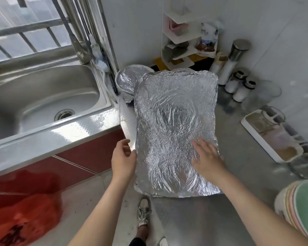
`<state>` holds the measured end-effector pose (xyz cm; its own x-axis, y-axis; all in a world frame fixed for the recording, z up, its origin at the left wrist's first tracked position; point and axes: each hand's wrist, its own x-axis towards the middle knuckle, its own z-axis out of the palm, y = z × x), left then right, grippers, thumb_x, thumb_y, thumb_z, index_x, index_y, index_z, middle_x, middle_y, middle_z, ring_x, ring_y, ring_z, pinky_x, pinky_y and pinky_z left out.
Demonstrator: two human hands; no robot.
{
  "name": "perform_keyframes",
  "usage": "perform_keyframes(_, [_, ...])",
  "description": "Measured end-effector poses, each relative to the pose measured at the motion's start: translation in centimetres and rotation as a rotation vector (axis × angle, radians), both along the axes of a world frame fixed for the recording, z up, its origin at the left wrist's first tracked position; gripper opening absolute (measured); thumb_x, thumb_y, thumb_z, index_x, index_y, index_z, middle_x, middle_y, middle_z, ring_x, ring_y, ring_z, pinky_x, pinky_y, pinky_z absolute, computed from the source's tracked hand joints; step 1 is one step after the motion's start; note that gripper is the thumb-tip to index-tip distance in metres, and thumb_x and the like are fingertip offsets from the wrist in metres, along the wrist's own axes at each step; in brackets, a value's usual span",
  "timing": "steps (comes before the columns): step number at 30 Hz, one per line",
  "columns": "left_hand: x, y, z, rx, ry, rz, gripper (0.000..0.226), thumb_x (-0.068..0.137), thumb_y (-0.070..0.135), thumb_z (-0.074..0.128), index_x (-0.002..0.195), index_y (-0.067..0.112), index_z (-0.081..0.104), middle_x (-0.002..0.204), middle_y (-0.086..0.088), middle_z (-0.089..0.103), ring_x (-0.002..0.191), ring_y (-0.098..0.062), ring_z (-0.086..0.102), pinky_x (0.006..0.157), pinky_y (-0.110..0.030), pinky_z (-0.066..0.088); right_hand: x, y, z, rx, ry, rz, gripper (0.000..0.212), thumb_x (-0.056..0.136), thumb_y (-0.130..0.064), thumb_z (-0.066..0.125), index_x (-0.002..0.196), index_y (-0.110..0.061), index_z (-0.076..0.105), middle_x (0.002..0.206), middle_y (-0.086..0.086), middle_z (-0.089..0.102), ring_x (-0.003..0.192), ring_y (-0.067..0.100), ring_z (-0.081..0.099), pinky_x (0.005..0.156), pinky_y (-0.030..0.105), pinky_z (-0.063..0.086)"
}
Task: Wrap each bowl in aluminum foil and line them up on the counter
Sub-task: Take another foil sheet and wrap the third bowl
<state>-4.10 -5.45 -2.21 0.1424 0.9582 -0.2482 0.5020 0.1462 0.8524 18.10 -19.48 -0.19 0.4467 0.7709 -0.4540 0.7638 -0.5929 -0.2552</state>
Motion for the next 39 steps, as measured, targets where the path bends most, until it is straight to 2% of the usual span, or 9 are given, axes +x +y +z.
perform_keyframes(3, [-1.3, 0.6, -0.2, 0.103, 0.035, -0.232, 0.030, 0.090, 0.004, 0.057, 0.098, 0.031, 0.070, 0.079, 0.007, 0.062, 0.068, -0.010, 0.057, 0.068, -0.027, 0.047, -0.4, -0.1, -0.6, -0.046, -0.048, 0.079, 0.067, 0.098, -0.039, 0.040, 0.151, -0.040, -0.001, 0.161, -0.007, -0.011, 0.147, 0.020, -0.007, 0.114, 0.052, 0.015])
perform_keyframes(7, [-1.8, 0.7, -0.6, 0.114, 0.178, -0.478, 0.039, 0.090, 0.000, 0.056, 0.094, 0.036, 0.071, 0.093, 0.010, 0.066, 0.079, -0.005, 0.060, 0.072, -0.020, 0.044, -0.8, -0.1, -1.3, -0.065, -0.072, 0.108, 0.066, 0.099, -0.040, 0.040, 0.151, -0.039, 0.000, 0.161, -0.006, -0.009, 0.148, 0.021, -0.006, 0.114, 0.052, 0.016])
perform_keyframes(10, [-2.0, 1.0, -1.2, 0.124, 0.236, -0.516, 0.039, 0.091, 0.000, 0.052, 0.102, 0.032, 0.072, 0.091, 0.003, 0.061, 0.080, -0.009, 0.057, 0.069, -0.015, 0.040, -1.1, 0.0, -1.7, -0.090, -0.071, 0.118, 0.066, 0.099, -0.040, 0.038, 0.151, -0.040, -0.002, 0.161, -0.005, -0.012, 0.148, 0.023, -0.006, 0.114, 0.051, 0.017])
perform_keyframes(14, [-2.0, 1.4, -1.6, 0.125, 0.269, -0.557, 0.044, 0.090, -0.003, 0.049, 0.109, 0.029, 0.072, 0.091, 0.000, 0.059, 0.082, -0.016, 0.058, 0.076, -0.029, 0.045, -1.1, 0.1, -2.2, -0.091, -0.075, 0.110, 0.065, 0.099, -0.042, 0.038, 0.151, -0.041, -0.001, 0.160, -0.005, -0.013, 0.148, 0.024, -0.004, 0.114, 0.051, 0.018])
perform_keyframes(22, [-2.0, 2.4, -1.5, 0.127, 0.235, -0.557, 0.050, 0.089, -0.007, 0.044, 0.110, 0.028, 0.073, 0.096, 0.001, 0.056, 0.088, -0.015, 0.058, 0.083, -0.032, 0.048, -0.4, 0.4, -2.3, -0.067, -0.053, 0.099, 0.064, 0.097, -0.040, 0.046, 0.150, -0.044, 0.010, 0.161, -0.010, 0.000, 0.146, 0.023, 0.007, 0.111, 0.054, 0.025])
perform_keyframes(30, [-1.4, 4.6, -1.0, 0.088, 0.308, -0.680, 0.066, 0.078, -0.017, 0.041, 0.106, 0.034, 0.073, 0.089, 0.009, 0.059, 0.075, -0.001, 0.053, 0.064, -0.013, 0.038, 1.0, 0.9, -1.4, -0.025, 0.025, 0.143, 0.053, 0.101, -0.019, 0.040, 0.149, -0.038, 0.027, 0.159, -0.008, 0.015, 0.144, 0.025, 0.016, 0.117, 0.039, 0.015])
perform_keyframes(33, [-1.0, 5.1, -1.2, 0.019, 0.291, -0.625, 0.057, 0.081, -0.016, 0.045, 0.099, 0.029, 0.075, 0.079, 0.009, 0.062, 0.064, 0.000, 0.055, 0.057, -0.011, 0.040, 2.3, 0.9, -0.8, 0.038, 0.132, 0.117, 0.049, 0.101, -0.012, 0.040, 0.145, -0.032, 0.037, 0.155, -0.008, 0.028, 0.129, 0.015, 0.041, 0.108, 0.027, 0.027])
perform_keyframes(35, [-0.9, 5.3, -1.3, 0.003, 0.278, -0.593, 0.043, 0.088, -0.008, 0.054, 0.099, 0.027, 0.077, 0.074, 0.011, 0.065, 0.058, 0.005, 0.055, 0.054, -0.007, 0.038, 3.1, 0.6, -0.6, 0.132, 0.149, 0.061, 0.047, 0.100, -0.009, 0.041, 0.142, -0.029, 0.044, 0.149, -0.006, 0.039, 0.091, -0.002, 0.051, 0.089, 0.021, 0.037])
perform_keyframes(39, [-0.9, 5.4, -1.6, 0.011, 0.218, -0.553, 0.023, 0.088, 0.007, 0.069, 0.096, 0.027, 0.078, 0.063, 0.017, 0.065, 0.054, 0.008, 0.056, 0.055, -0.007, 0.039, 5.8, -1.0, -1.6, 0.324, 0.043, -0.129, 0.056, 0.090, 0.011, 0.041, 0.132, -0.023, 0.057, 0.134, 0.006, 0.051, 0.118, 0.025, 0.050, 0.102, 0.030, 0.037])
